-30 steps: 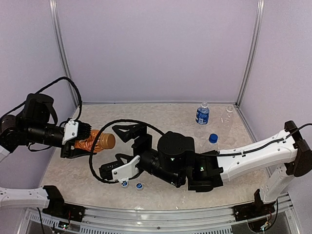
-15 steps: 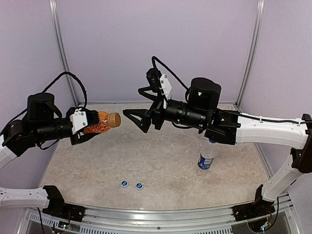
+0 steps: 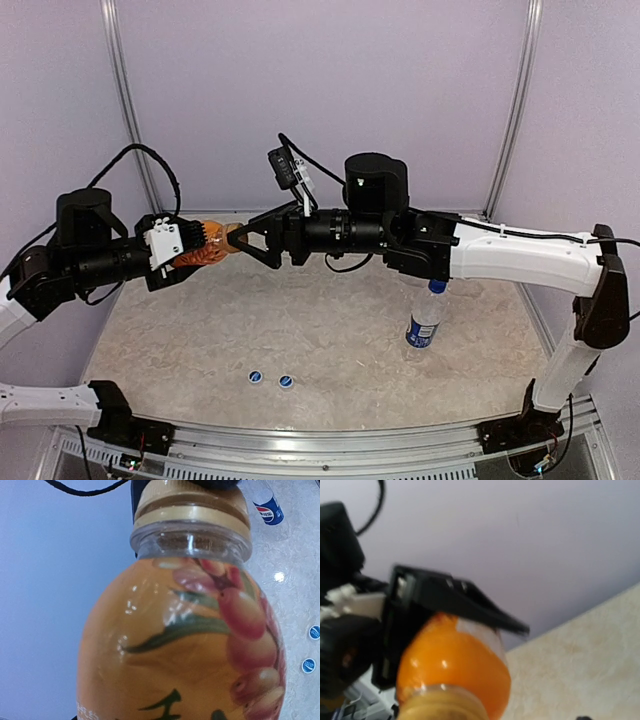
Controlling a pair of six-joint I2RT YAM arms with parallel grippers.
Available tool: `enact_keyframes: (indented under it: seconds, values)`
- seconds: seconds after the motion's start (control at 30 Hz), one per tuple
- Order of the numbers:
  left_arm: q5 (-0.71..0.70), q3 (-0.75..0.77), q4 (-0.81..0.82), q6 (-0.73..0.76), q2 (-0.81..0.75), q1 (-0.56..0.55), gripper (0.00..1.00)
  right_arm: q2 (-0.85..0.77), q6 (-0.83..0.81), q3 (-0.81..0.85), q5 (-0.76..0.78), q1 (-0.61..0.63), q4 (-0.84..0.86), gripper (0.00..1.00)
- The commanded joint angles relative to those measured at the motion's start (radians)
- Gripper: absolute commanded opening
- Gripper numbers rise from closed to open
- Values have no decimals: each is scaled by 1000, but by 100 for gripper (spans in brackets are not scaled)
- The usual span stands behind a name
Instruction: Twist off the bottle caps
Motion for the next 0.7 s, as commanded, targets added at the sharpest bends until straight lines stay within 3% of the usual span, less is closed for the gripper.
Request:
enact_keyframes:
  seconds: [0.0,0.27,0.47,0.57,0.67]
  values:
    - [-10,-10,30,6,2,-8,30,30,24,24,-41,5,-72,74]
    - [1,-17,14,9,-2,-8,30,42,0,45,-70,6,-58,43]
    - [12,-12,-8,4,-5,-8,29,69,-50,86,-62,12,-127,0]
    - [26,1,-38,-31,-6,-7,29,62,-199,120,-3,42,-242,0]
    - [67,12,-103,-52,-8,5,28,21,-511,110,107,112,-316,0]
